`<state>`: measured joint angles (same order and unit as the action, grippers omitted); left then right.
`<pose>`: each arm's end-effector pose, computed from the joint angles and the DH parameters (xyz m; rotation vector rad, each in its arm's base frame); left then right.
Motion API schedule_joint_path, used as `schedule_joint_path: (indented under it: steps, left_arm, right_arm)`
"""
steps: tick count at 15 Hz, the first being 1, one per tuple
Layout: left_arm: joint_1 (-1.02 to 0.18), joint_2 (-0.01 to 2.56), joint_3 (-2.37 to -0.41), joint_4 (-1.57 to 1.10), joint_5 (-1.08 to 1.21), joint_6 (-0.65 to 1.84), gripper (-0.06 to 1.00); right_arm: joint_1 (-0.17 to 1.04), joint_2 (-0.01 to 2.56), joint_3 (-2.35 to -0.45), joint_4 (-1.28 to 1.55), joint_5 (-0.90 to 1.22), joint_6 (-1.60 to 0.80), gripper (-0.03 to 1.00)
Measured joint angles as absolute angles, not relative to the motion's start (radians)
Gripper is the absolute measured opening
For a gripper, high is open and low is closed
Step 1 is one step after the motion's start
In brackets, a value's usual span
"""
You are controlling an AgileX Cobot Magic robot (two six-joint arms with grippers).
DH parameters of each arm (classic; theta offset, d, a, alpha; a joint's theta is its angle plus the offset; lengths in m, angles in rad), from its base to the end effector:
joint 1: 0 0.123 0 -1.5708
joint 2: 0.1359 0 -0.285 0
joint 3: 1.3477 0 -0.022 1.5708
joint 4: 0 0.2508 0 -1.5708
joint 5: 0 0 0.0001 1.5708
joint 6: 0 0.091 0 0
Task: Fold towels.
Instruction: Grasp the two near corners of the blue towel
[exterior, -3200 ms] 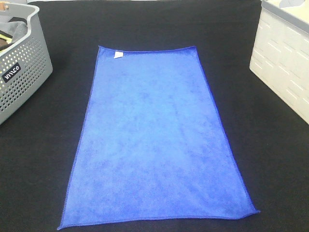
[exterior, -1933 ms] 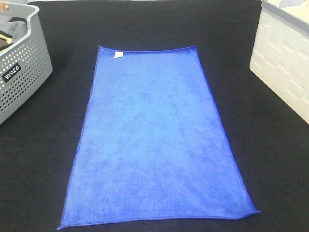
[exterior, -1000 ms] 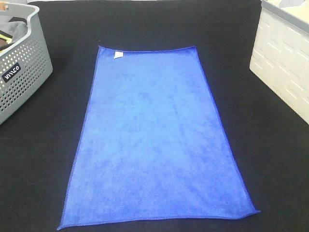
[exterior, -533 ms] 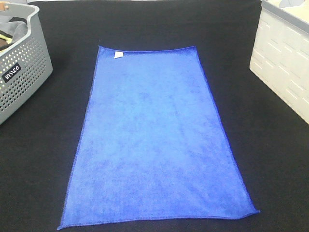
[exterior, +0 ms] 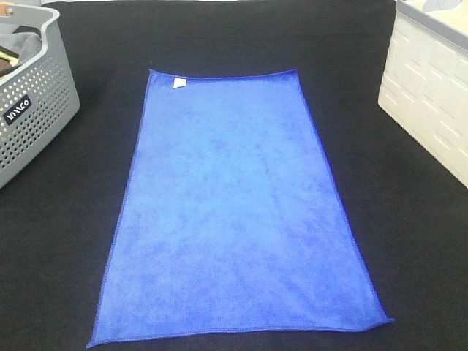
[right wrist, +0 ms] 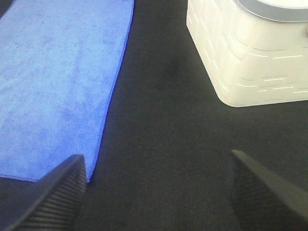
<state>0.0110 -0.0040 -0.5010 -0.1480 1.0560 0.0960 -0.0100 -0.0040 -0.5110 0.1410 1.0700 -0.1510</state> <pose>-0.0057 -0.0118 0.2786 0.0930 2.0254 -0.1093 -0.0075 0.0113 0.2802 -0.1516 2.0256 0.0672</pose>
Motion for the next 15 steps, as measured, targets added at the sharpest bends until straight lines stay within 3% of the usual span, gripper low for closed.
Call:
schedule_joint_path:
  steps: [12, 15]
  left_arm:
    - [0.011, -0.004, -0.502, -0.148, 1.055, 0.096, 0.73]
    - [0.011, 0.011, -0.514, -0.162, 0.919, 0.096, 0.73]
  right_arm:
    - [-0.010, -0.004, -0.511, 0.141, 1.070, -0.151, 0.76]
    - [-0.010, -0.004, -0.511, 0.140, 1.070, -0.151, 0.76]
